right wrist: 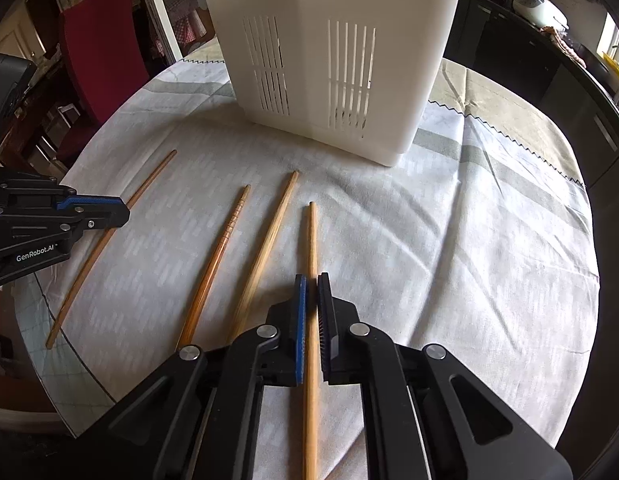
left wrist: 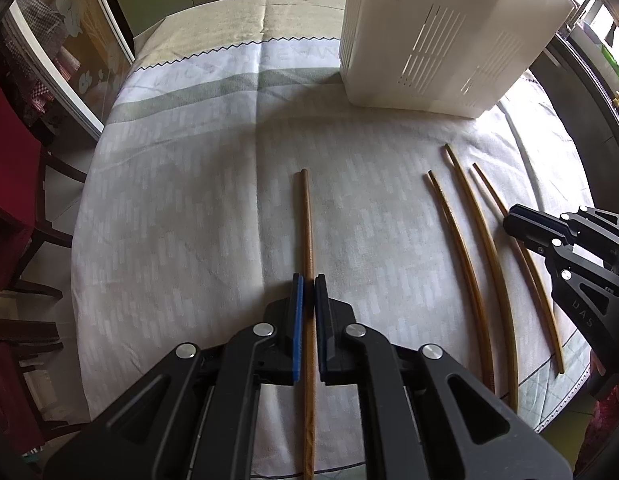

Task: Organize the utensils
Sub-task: 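Lift both held chopsticks upright over the white basket, then lower both chopsticks into the basket and open both tools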

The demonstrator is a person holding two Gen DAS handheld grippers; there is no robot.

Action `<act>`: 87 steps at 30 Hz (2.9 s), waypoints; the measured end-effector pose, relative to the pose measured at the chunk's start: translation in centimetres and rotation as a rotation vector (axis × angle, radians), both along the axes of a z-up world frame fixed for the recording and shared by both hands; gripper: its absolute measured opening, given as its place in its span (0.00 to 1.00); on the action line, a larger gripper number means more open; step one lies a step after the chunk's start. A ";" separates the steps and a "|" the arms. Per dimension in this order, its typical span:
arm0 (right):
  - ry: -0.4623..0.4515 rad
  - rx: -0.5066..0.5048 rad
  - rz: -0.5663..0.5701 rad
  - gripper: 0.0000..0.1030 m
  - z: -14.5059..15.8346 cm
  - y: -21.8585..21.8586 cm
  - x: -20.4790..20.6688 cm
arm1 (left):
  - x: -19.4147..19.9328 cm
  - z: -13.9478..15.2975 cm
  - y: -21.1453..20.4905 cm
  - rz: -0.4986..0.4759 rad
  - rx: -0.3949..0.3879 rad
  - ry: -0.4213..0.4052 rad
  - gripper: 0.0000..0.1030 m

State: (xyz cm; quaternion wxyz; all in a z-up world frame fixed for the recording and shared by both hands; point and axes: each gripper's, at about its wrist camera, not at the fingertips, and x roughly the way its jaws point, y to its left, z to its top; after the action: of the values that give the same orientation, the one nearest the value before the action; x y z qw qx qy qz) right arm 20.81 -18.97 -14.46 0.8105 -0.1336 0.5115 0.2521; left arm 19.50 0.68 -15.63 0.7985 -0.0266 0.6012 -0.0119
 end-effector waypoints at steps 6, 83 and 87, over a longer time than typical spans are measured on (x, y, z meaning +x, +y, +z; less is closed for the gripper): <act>-0.075 0.098 -0.013 0.06 4.4 -1.7 -0.7 | -0.6 1.8 0.6 0.002 -0.029 -0.050 0.05; -0.546 0.493 -0.157 0.06 28.1 -5.1 5.4 | 7.2 24.6 -5.2 -0.100 -0.043 -0.550 0.05; -0.521 0.437 -0.150 0.07 25.4 -4.1 5.9 | 7.6 22.1 -4.7 -0.088 -0.053 -0.473 0.06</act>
State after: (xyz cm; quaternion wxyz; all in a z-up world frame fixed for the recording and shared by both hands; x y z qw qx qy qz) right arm 26.69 -23.05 10.97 0.9396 0.0215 0.2298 0.2528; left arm 27.08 -4.03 6.49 0.9148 -0.0177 0.3977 -0.0683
